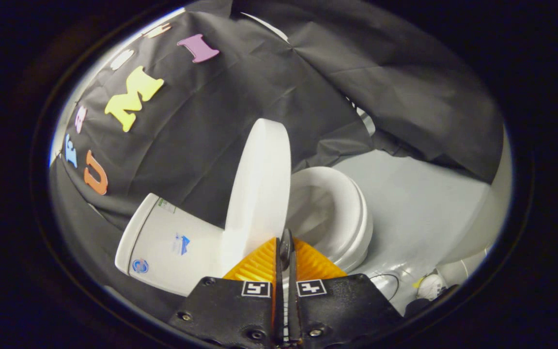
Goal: Open the toilet lid.
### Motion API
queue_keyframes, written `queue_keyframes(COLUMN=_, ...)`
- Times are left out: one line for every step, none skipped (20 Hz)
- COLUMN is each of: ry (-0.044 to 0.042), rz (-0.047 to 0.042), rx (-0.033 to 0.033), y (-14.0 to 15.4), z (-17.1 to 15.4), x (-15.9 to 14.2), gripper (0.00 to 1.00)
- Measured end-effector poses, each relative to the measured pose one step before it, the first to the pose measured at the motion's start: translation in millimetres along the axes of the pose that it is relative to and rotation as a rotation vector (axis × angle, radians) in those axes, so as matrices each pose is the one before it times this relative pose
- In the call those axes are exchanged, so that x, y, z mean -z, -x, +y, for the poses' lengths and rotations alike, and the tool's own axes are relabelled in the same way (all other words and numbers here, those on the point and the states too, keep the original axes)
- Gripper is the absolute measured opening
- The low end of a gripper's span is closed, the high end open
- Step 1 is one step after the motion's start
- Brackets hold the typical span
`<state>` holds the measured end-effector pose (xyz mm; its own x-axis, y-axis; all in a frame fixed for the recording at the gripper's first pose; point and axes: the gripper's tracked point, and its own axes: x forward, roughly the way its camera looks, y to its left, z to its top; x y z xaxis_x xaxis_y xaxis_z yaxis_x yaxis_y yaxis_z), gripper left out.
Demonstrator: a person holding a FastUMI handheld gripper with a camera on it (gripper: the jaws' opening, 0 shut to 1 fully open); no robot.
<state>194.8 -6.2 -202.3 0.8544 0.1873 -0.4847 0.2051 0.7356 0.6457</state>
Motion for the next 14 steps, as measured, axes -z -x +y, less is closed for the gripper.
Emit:
queue_keyframes(ry=-0.00203, rz=-0.00219, rx=0.00551, y=0.82, z=2.30, x=-1.91, gripper=0.07)
queue_keyframes(ry=-0.00351, rz=0.00119, rx=0.00547, y=1.63, z=0.51, x=-0.24, gripper=0.07)
queue_keyframes(ry=-0.00328, rz=0.00252, rx=0.00100, y=0.89, z=2.29, x=0.04, gripper=0.07)
queue_keyframes(ry=-0.00220, rz=-0.00324, rx=-0.00437, y=1.01, z=3.82, x=-1.48, gripper=0.07)
queue_keyframes(ry=0.00974, rz=-0.00566, rx=-0.00557, y=1.16, z=5.59, x=-1.37, gripper=0.07)
queue_keyframes(ry=0.02015, rz=-0.00947, rx=-0.00266, y=1.73, z=6.80, x=0.54, gripper=0.07)
queue_keyframes(ry=0.02692, rz=-0.00903, rx=-0.00082, y=1.93, z=5.94, x=-0.38, gripper=0.07)
queue_keyframes(ry=0.02355, rz=-0.00947, rx=0.00009, y=1.41, z=6.95, x=-0.36, gripper=0.07)
queue_keyframes(ry=0.01555, rz=-0.00767, rx=0.00063, y=1.06, z=5.69, x=-1.57, gripper=0.06)
queue_keyframes(ry=0.01462, rz=-0.00382, rx=0.00201, y=1.71, z=4.89, x=-1.47, gripper=0.06)
queue_keyframes(ry=0.01571, rz=-0.00439, rx=0.00397, y=0.48, z=3.47, x=-0.53, gripper=0.07)
queue_keyframes(ry=0.00944, rz=-0.00236, rx=0.00465, y=0.92, z=2.56, x=-0.50, gripper=0.07)
queue_keyframes(ry=0.00725, rz=-0.00157, rx=0.00138, y=0.32, z=2.42, x=-0.77, gripper=0.07)
queue_keyframes(ry=-0.00080, rz=-0.00069, rx=-0.00178, y=1.64, z=3.13, x=-0.30, gripper=0.07)
